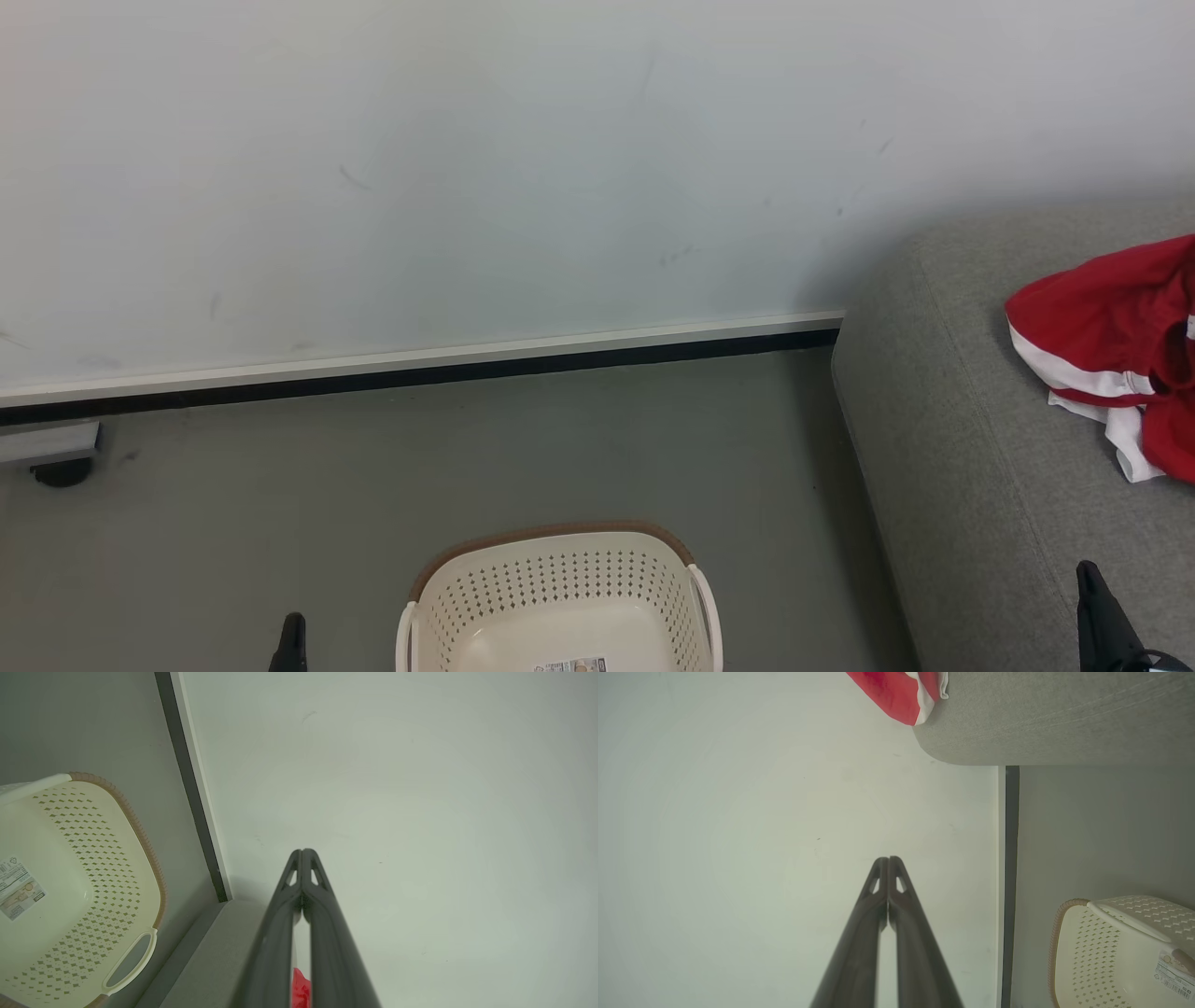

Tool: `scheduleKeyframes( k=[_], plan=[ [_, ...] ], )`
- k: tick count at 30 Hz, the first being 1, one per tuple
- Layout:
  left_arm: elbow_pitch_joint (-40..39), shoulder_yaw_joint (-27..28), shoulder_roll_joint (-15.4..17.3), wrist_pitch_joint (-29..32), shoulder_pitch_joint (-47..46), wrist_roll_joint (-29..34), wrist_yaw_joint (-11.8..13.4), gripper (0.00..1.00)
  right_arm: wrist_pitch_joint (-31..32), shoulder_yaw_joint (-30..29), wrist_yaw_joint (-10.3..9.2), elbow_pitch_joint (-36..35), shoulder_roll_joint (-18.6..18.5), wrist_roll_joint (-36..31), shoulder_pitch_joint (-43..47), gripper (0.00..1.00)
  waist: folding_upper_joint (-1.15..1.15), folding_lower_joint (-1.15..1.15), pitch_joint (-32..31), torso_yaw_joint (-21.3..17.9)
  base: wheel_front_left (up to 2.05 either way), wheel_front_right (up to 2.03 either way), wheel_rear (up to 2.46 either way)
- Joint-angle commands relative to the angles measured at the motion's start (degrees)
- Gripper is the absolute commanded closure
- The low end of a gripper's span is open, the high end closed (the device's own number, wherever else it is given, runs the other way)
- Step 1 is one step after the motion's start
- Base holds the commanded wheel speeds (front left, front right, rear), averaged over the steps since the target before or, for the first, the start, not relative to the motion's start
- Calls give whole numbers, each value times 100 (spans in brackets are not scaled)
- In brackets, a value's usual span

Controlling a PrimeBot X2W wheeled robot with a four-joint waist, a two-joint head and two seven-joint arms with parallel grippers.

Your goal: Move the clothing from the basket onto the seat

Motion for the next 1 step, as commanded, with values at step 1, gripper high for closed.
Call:
scheduleKeyframes(
  k=[1],
  plan=[
    [14,28,3,13,-46,20,-14,100,24,-7,2,0,14,-24,-9,100,0,0,0,0,0,0,0]
  ],
)
